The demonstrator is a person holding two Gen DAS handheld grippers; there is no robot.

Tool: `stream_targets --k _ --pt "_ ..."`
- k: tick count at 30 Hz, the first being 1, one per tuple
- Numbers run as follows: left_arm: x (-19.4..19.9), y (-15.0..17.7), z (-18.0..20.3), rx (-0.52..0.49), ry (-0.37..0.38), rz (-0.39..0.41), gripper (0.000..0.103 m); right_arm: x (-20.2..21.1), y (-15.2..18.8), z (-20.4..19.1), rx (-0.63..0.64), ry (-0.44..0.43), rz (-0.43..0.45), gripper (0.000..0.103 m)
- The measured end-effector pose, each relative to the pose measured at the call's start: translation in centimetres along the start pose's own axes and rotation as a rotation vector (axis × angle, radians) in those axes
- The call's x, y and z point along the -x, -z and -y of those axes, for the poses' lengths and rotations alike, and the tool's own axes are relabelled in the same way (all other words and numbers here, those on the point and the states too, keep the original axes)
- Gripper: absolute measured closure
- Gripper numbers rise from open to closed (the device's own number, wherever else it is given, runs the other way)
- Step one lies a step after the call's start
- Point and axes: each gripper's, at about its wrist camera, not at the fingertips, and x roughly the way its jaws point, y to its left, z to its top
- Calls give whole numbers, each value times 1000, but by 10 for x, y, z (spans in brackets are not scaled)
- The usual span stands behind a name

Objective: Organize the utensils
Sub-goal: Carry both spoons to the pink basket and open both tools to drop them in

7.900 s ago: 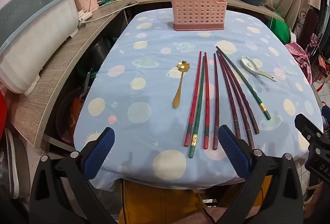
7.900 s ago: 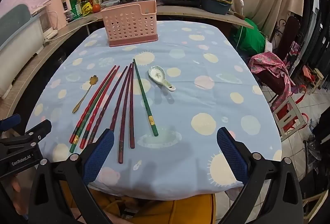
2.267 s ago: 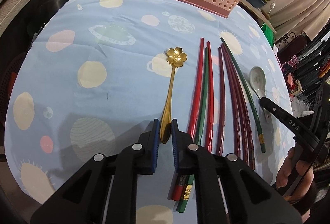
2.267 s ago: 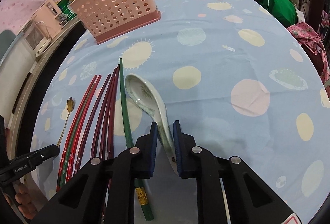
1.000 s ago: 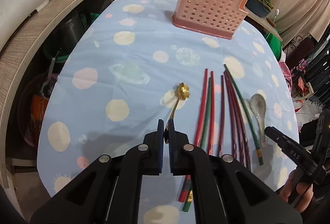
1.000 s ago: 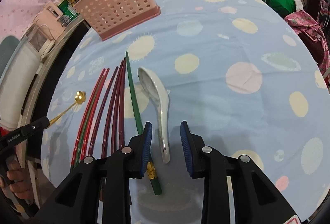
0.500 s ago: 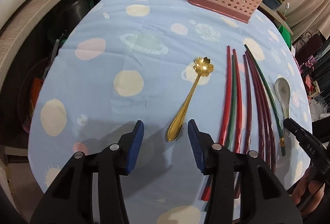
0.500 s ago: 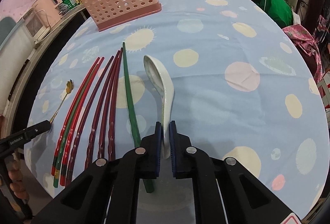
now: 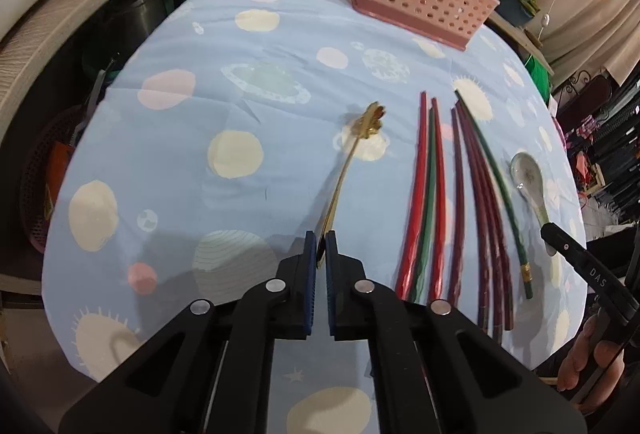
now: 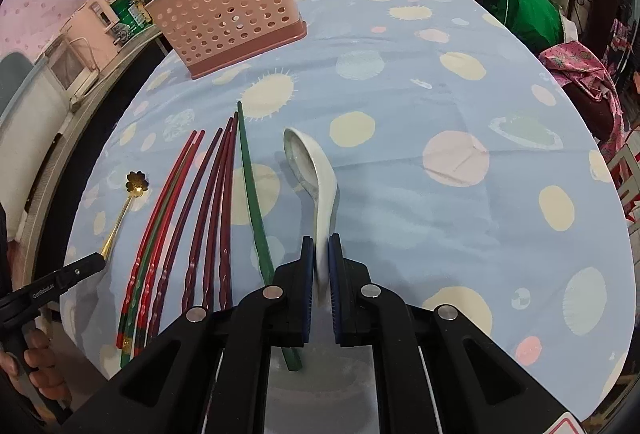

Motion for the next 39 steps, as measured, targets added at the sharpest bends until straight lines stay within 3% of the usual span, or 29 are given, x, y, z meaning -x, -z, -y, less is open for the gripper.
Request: stream_targets --k 13,21,32,39 --pt "76 -59 24 -36 9 204 102 35 -35 9 -46 -8 109 96" --pt "89 -93 40 -61 4 249 102 48 -63 7 -48 -20 159 96" --pt "124 -195 83 -134 11 422 102 86 -172 -14 4 -54 370 96" --pt "137 -257 109 -161 3 525 102 77 -250 -36 11 -90 439 96"
